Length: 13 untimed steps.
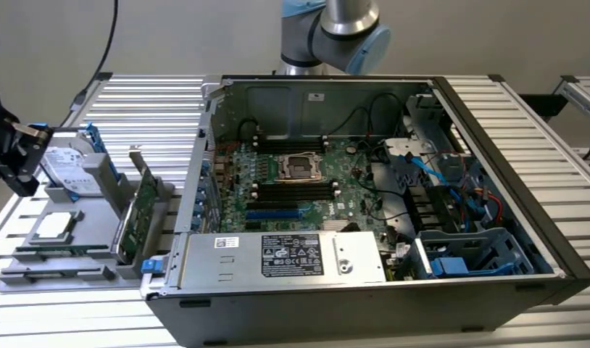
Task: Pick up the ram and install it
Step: 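Pick up the ram and move it above insertion slot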
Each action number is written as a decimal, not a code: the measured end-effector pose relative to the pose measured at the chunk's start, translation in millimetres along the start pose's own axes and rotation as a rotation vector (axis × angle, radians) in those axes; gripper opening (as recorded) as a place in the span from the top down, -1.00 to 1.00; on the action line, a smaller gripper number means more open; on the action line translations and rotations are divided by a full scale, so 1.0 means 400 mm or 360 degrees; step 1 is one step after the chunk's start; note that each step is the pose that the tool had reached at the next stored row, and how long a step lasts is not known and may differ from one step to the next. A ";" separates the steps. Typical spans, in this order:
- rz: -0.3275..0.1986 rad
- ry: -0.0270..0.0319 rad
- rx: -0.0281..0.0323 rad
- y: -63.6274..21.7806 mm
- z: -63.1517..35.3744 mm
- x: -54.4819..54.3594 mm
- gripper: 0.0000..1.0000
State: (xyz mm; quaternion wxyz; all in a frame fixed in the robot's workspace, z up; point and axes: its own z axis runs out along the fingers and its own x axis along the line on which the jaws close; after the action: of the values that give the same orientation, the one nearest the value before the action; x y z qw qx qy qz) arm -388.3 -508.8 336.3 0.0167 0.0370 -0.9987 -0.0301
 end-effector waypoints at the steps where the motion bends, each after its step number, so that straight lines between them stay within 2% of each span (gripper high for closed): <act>1: -0.0030 0.00019 0.00009 0.000 0.002 0.000 0.79; 13: -0.0377 0.00233 0.00114 -0.001 0.020 -0.001 0.79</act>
State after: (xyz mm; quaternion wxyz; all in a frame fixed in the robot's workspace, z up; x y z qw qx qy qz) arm -388.3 -508.8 328.3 0.0201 0.1550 -0.9873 -0.0281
